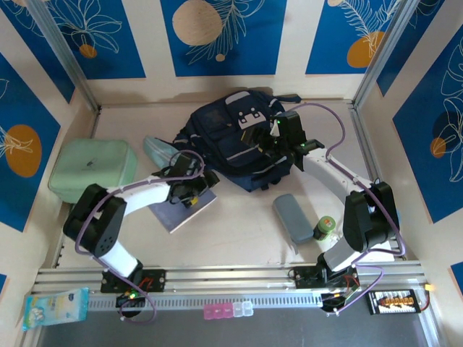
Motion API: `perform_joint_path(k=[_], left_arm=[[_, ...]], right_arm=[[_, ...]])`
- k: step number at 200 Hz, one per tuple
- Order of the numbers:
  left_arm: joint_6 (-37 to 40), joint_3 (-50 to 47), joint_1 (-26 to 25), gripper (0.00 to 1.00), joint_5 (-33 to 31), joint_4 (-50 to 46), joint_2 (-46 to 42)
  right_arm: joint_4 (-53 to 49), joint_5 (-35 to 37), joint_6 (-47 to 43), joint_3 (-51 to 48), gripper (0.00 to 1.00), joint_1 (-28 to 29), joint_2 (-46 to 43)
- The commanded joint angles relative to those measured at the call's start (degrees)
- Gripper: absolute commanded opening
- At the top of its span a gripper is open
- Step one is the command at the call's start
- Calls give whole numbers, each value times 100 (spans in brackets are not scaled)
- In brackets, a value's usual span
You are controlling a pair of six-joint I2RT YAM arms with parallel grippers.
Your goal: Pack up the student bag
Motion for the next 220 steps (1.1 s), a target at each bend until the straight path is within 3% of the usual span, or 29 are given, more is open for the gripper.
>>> perform_joint_path(k=[1, 40, 77, 117, 174, 220], left_arm=[[350, 293, -1, 100, 128, -482, -151], [1677, 384, 475, 100, -194, -2006, -801], [2390, -117, 1191, 100, -159, -2211, -1089], [2934, -166, 1349, 100, -19, -2002, -658], [2467, -678, 1108, 99, 405, -2122, -877], [1371, -867, 234, 99, 829, -2038, -1184]], right_arm=[[-175, -96, -2, -29, 81, -2, -245], [-161, -139, -23, 9, 81, 8, -174], [-89, -218, 17, 84, 81, 76, -40], [-121, -229, 17, 124, 80, 133, -19], [-117, -195, -23, -8, 81, 138, -152], [-291, -526, -437, -123, 80, 250, -115]])
